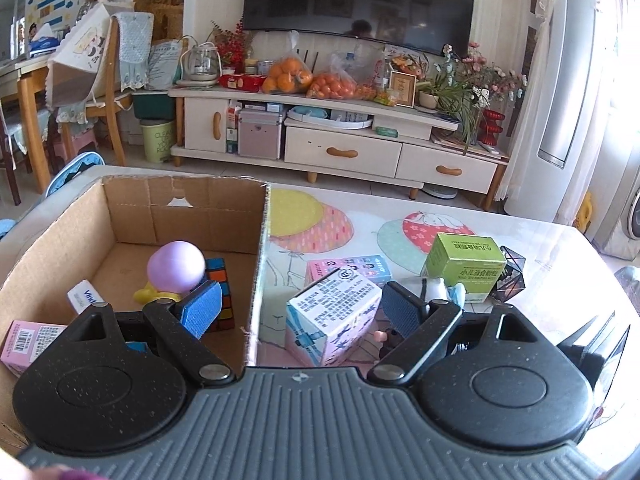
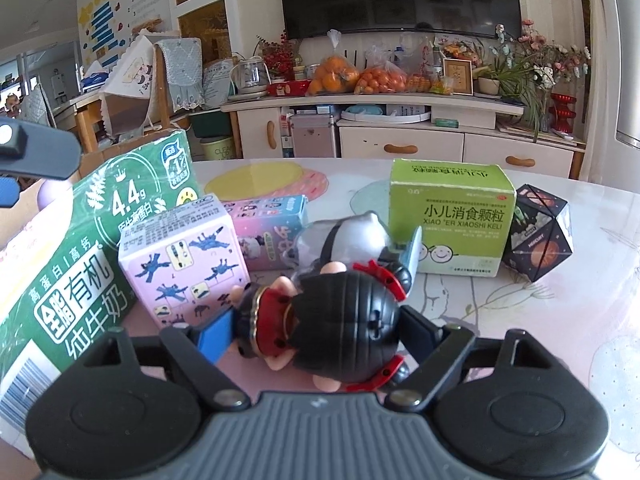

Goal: Organize rigid objects
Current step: 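Grasp the white toy box with the left gripper while the right grasps the black doll figure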

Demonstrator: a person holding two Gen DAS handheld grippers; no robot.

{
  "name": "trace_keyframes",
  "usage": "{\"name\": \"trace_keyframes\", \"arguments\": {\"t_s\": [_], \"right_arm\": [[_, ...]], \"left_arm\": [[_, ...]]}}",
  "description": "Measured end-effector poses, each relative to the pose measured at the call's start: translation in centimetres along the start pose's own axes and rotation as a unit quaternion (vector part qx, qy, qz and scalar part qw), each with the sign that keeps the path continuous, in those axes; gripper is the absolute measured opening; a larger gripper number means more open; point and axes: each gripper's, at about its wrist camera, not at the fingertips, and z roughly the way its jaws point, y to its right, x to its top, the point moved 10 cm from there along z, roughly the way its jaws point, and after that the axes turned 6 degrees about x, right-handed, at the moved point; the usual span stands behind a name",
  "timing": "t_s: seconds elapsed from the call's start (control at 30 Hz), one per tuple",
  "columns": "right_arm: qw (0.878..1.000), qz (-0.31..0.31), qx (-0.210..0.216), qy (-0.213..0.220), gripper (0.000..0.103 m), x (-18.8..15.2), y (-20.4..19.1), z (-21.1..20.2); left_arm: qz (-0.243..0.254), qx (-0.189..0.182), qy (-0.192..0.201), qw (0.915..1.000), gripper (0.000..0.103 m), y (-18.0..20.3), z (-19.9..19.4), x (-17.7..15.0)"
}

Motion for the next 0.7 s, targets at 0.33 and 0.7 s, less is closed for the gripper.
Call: {"name": "trace_keyframes", "arguments": {"t_s": [0.33,0.7], "right_arm": [[0.999,-0.005,-0.038,-0.006,0.085,-0.4,4.1,-1.7],[0.996,-0.011,-0.091,-0.007,0.085,-0.6,8.2,-3.2]], "left_arm": [[0.001,0.008,0.006,0.9999,0.103,1.9,0.3,-0.6],[-0.03,0.087,-0.009,0.9957,0.103,4.2,0.5,-3.8]]}}
